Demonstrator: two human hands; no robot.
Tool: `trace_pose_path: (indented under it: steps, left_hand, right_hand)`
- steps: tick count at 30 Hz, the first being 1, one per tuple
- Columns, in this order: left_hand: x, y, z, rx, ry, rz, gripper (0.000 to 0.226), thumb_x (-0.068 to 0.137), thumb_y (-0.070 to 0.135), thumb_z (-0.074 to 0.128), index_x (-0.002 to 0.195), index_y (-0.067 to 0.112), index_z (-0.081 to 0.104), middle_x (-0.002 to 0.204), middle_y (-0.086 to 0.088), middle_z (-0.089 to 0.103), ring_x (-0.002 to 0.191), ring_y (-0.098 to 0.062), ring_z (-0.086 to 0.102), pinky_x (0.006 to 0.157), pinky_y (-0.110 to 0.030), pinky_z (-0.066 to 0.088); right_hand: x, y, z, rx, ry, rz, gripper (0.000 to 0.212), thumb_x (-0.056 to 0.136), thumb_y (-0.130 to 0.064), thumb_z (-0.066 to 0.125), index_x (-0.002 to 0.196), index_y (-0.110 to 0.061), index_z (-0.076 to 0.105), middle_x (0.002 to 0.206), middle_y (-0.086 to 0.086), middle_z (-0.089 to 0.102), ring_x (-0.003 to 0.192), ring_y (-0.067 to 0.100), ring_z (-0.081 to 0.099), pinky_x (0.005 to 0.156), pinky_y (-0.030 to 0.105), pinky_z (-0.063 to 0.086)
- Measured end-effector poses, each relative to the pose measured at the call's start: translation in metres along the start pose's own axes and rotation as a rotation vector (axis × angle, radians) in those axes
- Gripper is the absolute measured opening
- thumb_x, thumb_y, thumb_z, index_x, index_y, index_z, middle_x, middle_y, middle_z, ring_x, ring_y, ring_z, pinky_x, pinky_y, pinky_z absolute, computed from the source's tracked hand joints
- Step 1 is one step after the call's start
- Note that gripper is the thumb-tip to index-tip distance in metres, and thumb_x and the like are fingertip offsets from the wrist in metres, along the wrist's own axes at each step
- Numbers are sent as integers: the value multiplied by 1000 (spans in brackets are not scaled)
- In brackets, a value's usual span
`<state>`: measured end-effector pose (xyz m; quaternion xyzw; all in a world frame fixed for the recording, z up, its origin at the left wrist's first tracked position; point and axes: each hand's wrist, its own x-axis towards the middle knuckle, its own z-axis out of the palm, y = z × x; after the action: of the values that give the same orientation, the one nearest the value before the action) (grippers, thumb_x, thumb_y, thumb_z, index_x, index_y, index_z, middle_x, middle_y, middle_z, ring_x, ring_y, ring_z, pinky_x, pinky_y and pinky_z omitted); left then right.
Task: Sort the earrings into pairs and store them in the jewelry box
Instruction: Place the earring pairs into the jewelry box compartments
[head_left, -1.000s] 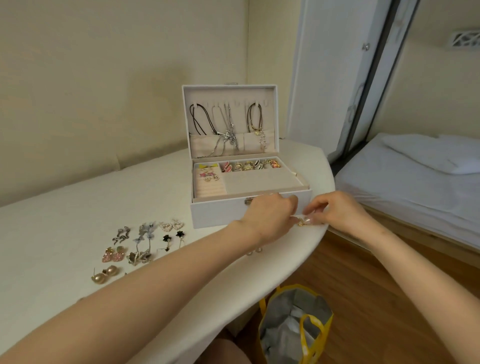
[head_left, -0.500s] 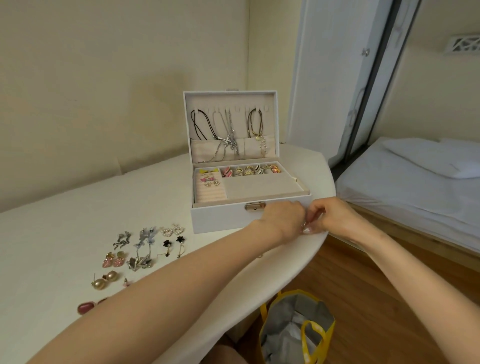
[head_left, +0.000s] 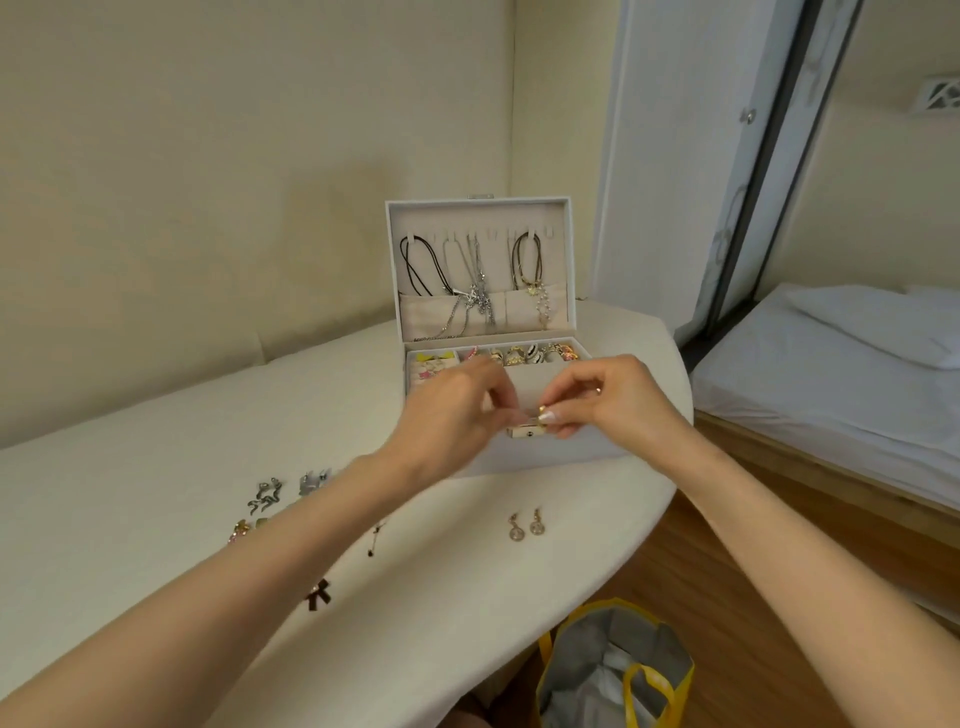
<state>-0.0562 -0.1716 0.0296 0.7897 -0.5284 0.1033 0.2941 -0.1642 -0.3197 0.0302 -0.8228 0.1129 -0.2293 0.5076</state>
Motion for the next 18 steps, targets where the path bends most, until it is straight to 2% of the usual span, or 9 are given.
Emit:
trace_pose_path:
  steps: [3, 5, 7, 8, 10, 12, 15, 18]
  left_hand:
    - [6, -26, -17, 47, 56, -133, 10, 79, 27, 68, 76, 25, 59, 64, 19, 46, 62, -5, 41, 62, -26, 28]
    - [11, -42, -23, 81, 66, -201, 10, 80, 29, 69, 77, 23, 61, 63, 17, 49, 65, -11, 43, 62, -27, 29]
    - [16, -57, -23, 110, 67, -249, 9, 81, 28, 68, 80, 20, 64, 72, 11, 59, 70, -15, 45, 63, -28, 31]
    - [18, -64, -21, 120, 65, -265, 8, 81, 27, 67, 82, 19, 65, 79, 7, 63, 74, -17, 47, 64, -28, 33]
    - [19, -73, -17, 128, 65, -286, 5, 82, 24, 66, 84, 19, 66, 90, 2, 67, 83, -21, 53, 67, -29, 36]
    - [20, -78, -14, 129, 73, -301, 4, 82, 23, 66, 85, 20, 66, 93, 2, 68, 85, -21, 53, 67, -29, 35]
    - [21, -82, -11, 147, 98, -304, 2, 82, 25, 65, 82, 23, 65, 93, 2, 68, 79, -16, 48, 66, -28, 33]
    - [23, -84, -9, 152, 101, -309, 2, 82, 25, 65, 80, 24, 64, 93, 1, 68, 83, -19, 52, 66, -28, 34]
  right_hand:
    - [21, -8, 22, 28, 54, -3, 22, 71, 11, 71, 68, -11, 69, 66, 7, 67, 60, 12, 65, 65, 23, 58]
    - [38, -10, 37, -62, 90, -24, 21, 70, 5, 75, 67, -15, 71, 69, 0, 67, 64, 5, 62, 69, 19, 54]
    - [54, -9, 51, -138, 110, -36, 14, 68, 0, 77, 74, -12, 74, 76, 0, 70, 71, 7, 61, 73, 19, 50]
    - [60, -7, 57, -167, 116, -34, 13, 69, -2, 77, 78, -10, 75, 80, 2, 71, 73, 7, 60, 72, 14, 47]
    - [68, -6, 67, -245, 112, -31, 14, 69, -5, 78, 82, -10, 76, 81, 2, 71, 73, 5, 57, 64, 5, 40]
    - [73, -5, 73, -295, 92, -32, 14, 69, -7, 78, 83, -10, 76, 82, 3, 71, 73, 6, 56, 64, 11, 40]
    - [76, -6, 77, -326, 72, -42, 14, 70, -5, 78, 84, -7, 75, 86, 8, 72, 79, 11, 60, 75, 23, 46]
    - [78, -5, 80, -392, 57, -78, 14, 70, -5, 77, 83, -5, 75, 86, 9, 72, 78, 12, 59, 79, 27, 48]
